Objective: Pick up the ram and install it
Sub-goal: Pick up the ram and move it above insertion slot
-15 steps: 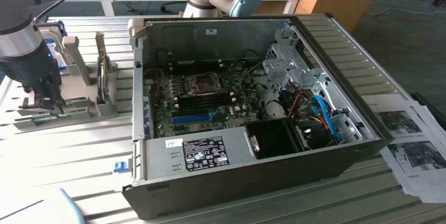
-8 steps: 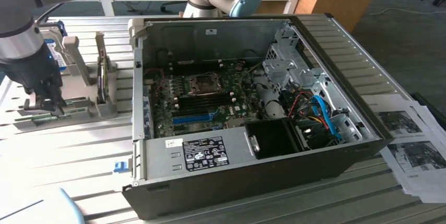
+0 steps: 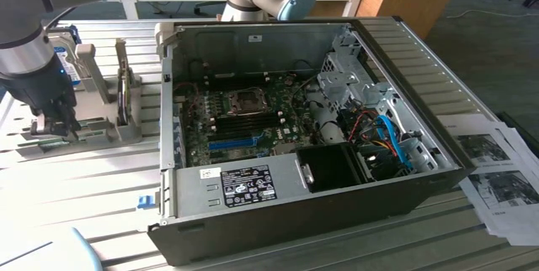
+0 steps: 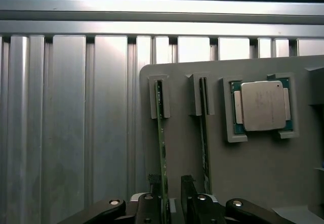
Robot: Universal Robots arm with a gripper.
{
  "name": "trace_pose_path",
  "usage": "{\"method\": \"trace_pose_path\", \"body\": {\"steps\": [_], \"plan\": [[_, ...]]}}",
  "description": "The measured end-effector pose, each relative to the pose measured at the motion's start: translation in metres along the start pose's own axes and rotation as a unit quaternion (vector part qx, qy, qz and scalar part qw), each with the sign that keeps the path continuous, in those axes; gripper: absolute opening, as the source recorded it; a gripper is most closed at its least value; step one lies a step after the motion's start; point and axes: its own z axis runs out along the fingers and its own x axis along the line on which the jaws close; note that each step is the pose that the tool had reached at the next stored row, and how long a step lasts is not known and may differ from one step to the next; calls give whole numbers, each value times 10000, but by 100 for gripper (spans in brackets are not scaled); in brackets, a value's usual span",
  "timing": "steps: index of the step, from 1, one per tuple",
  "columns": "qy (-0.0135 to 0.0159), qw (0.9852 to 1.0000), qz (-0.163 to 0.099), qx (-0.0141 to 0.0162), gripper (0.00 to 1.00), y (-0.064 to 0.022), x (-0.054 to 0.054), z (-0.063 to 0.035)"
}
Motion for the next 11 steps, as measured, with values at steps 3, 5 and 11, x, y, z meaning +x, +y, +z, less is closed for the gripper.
{"method": "trace_pose_path", "body": {"steps": [3,5,11], "plan": [[0,10000,0,0,29,-1,0,12],[1,10000,0,-1,29,0,1,14],[0,10000,0,0,29,-1,0,15]]}}
